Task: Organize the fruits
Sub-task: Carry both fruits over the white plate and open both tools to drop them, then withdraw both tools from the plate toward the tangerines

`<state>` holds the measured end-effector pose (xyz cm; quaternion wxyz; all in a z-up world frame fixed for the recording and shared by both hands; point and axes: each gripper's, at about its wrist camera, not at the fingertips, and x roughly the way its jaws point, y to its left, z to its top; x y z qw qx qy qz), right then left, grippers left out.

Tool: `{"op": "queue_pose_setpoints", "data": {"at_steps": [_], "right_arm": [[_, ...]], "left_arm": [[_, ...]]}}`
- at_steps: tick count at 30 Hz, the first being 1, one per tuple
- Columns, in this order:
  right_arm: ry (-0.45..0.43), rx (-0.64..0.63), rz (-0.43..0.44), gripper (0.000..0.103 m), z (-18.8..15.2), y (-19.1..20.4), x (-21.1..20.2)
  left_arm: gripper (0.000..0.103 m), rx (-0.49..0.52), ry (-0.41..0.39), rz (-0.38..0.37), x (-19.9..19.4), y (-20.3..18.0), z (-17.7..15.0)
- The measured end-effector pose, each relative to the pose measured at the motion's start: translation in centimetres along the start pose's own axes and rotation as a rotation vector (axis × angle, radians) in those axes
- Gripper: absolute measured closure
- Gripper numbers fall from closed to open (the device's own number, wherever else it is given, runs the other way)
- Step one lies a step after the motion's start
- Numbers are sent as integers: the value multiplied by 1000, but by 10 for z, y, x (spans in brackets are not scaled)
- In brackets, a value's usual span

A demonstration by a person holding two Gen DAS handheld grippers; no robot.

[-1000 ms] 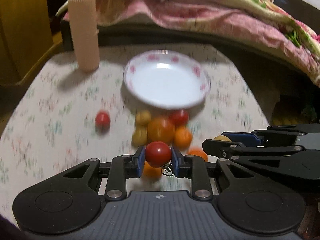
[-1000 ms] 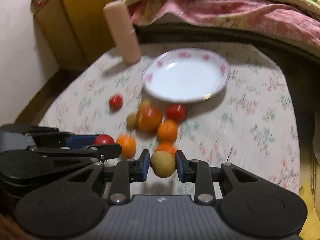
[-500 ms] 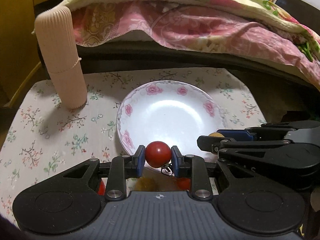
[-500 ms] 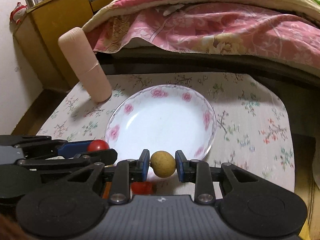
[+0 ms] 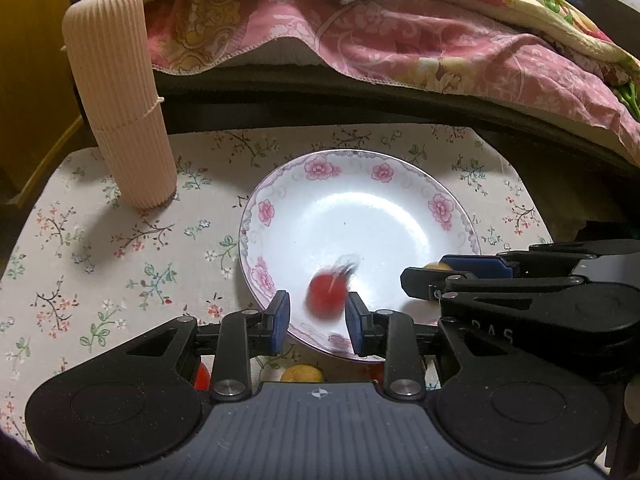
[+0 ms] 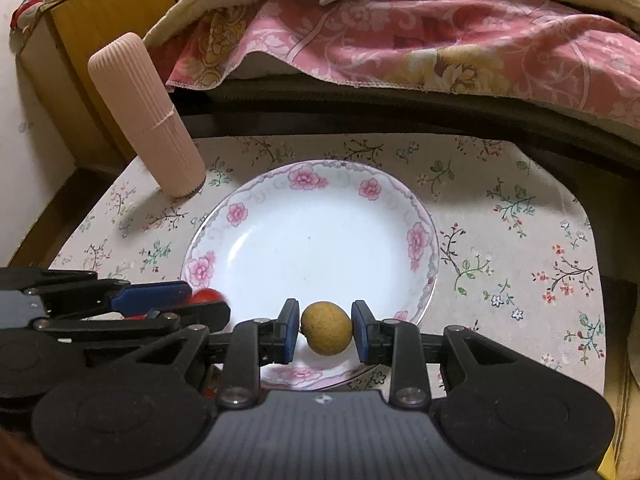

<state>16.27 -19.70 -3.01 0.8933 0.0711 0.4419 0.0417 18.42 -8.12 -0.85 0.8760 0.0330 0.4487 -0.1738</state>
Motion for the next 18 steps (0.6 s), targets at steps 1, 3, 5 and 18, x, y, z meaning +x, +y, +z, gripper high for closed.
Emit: {"op": "queue_pose_setpoints", "data": {"at_steps": [1, 3, 5, 18], "right_arm": [[-1, 5, 2, 73, 0, -1, 0], [-4, 11, 2, 73, 1, -1, -1], [-11, 13, -1, 73, 2, -2, -3], [-30, 17, -1, 73, 1, -3, -13]], "left_arm": [[61, -2, -1, 0, 0, 0, 0], [58, -2, -5, 0, -1, 0, 0], [57, -3, -7, -2, -2, 0, 0], [51, 21, -17, 4, -10, -3, -3]]}}
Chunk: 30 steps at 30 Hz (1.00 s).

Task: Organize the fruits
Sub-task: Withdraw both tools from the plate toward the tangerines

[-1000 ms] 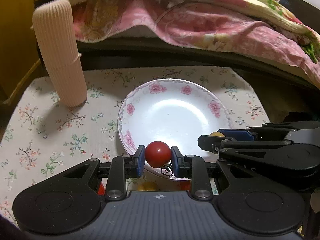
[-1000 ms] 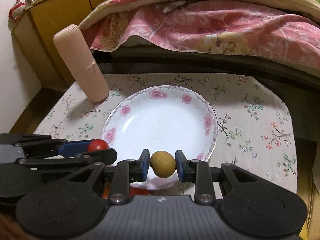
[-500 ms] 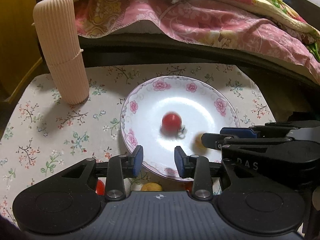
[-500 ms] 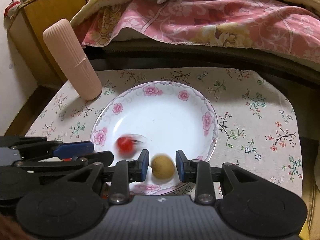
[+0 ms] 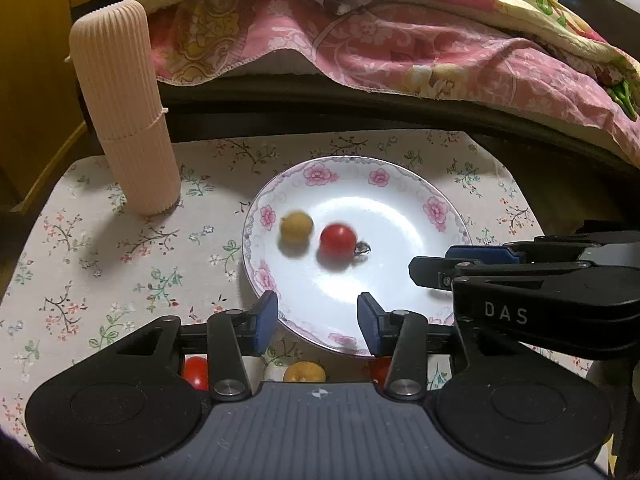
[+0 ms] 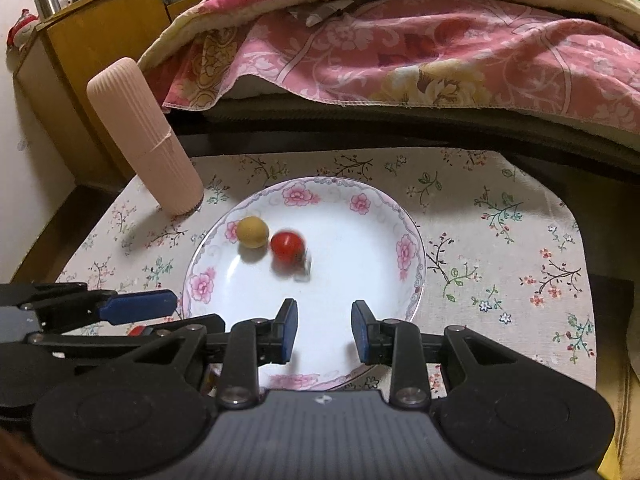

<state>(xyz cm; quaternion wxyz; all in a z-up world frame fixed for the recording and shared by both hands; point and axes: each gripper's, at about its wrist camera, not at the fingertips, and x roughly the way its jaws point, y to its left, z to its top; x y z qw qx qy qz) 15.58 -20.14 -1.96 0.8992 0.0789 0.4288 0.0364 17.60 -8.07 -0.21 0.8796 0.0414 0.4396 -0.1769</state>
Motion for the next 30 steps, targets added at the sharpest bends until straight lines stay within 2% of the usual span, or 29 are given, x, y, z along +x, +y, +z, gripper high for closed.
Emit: {"op": "queue_pose_setpoints", "data": {"at_steps": [26, 30], "right_arm": [[34, -50, 32, 72, -20, 15, -15], [52, -61, 51, 72, -28, 17, -17]], "left_arm": [[46, 62, 15, -9, -19, 1, -22], [42, 86, 28, -15, -23, 0, -32]]}}
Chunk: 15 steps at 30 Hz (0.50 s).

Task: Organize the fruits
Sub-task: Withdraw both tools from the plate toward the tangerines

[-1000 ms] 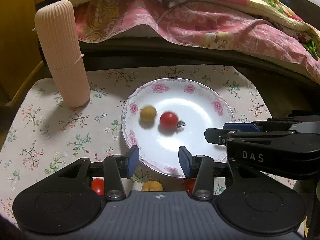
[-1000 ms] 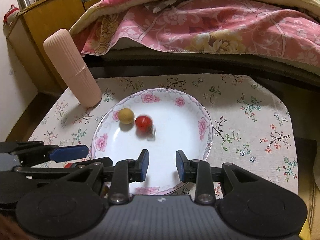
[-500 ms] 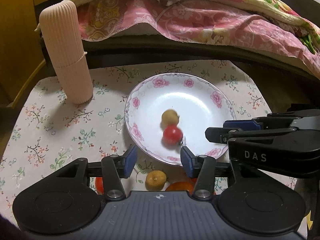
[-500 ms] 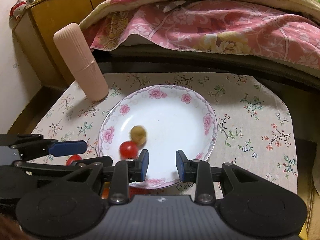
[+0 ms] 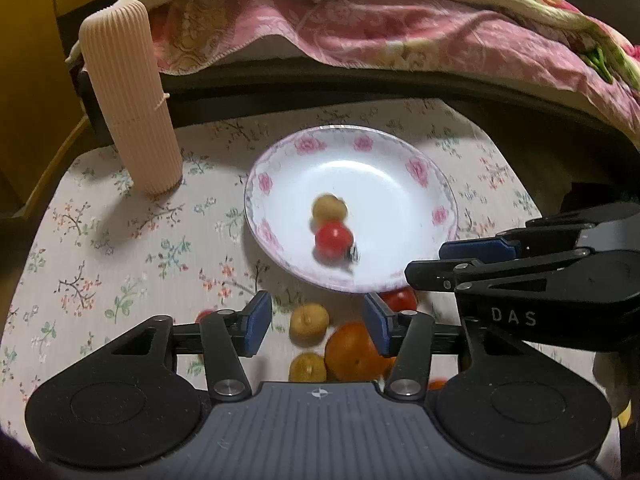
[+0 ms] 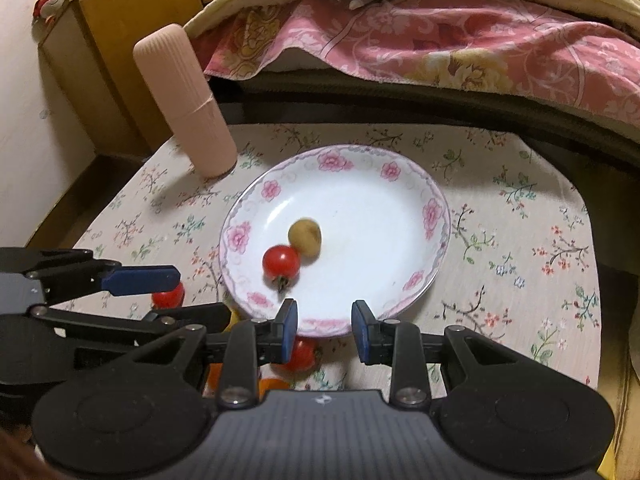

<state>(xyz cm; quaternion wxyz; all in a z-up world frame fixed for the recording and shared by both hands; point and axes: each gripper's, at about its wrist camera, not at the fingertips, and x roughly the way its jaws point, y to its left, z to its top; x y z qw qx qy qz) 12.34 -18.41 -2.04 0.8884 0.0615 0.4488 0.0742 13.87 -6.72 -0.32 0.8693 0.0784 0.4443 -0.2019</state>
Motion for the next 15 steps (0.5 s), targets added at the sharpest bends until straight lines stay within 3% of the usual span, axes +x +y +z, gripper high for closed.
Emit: {"op": "queue_pose_setpoints", "data": {"at_steps": [8, 15], "right_arm": [[63, -40, 48, 71, -22, 8, -5], [97, -52, 104, 65, -39, 9, -15]], "left_arm": [[38, 58, 39, -42, -9, -3, -22], [32, 174, 84, -105, -17, -11, -52]]}}
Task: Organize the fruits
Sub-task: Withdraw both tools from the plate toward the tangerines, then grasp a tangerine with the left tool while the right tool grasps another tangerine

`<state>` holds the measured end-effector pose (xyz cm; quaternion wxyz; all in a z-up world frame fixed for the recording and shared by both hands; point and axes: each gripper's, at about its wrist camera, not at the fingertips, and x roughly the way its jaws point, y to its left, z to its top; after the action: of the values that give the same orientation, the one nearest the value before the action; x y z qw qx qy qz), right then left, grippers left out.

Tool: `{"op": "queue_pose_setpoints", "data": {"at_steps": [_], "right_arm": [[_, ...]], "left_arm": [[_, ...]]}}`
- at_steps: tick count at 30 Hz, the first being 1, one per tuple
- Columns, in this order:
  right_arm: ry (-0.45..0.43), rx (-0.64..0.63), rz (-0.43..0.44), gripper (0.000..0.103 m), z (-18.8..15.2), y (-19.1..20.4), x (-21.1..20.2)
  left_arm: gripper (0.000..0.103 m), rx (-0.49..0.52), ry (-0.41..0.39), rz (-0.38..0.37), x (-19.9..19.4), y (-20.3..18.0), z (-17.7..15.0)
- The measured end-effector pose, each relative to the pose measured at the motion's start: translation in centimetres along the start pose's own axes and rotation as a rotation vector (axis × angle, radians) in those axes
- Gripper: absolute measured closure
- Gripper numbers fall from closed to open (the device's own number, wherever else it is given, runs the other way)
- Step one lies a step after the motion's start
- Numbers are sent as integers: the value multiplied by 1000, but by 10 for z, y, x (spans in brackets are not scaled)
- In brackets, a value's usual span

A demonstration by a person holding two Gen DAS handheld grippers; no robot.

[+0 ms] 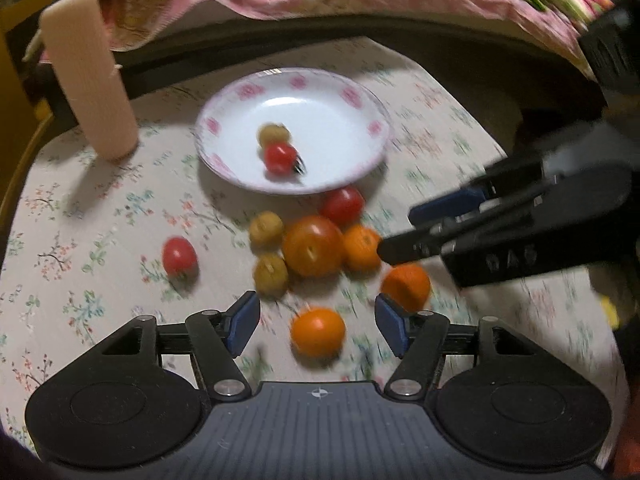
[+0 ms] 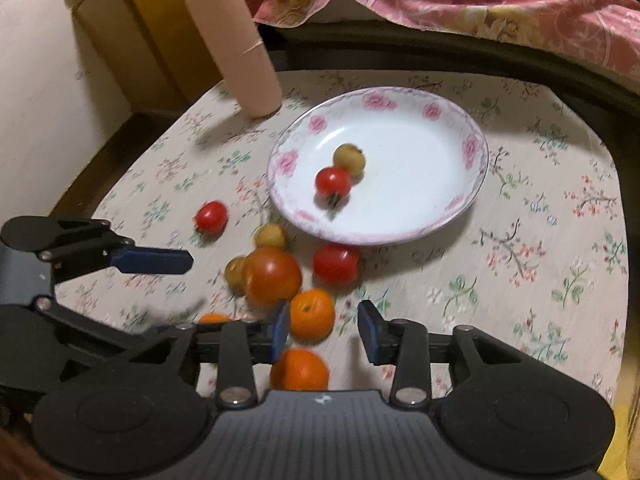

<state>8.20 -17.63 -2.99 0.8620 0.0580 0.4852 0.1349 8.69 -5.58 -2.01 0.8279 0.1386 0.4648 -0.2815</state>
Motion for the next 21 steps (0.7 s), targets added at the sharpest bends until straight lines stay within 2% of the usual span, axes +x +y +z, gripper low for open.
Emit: {"op": "queue_pose_setpoints", "data": {"at_steps": [5, 13, 21], "right_arm": [[41, -42, 16, 65, -14, 7, 3], [66, -69, 29, 63, -19, 10, 5], [71, -63, 35, 63, -20, 6, 5]], "left_arm": [[32, -3, 37, -7, 12, 1, -11], [33, -14, 32, -8, 18, 1, -10], [46, -4, 40, 3, 28, -1, -8]]}}
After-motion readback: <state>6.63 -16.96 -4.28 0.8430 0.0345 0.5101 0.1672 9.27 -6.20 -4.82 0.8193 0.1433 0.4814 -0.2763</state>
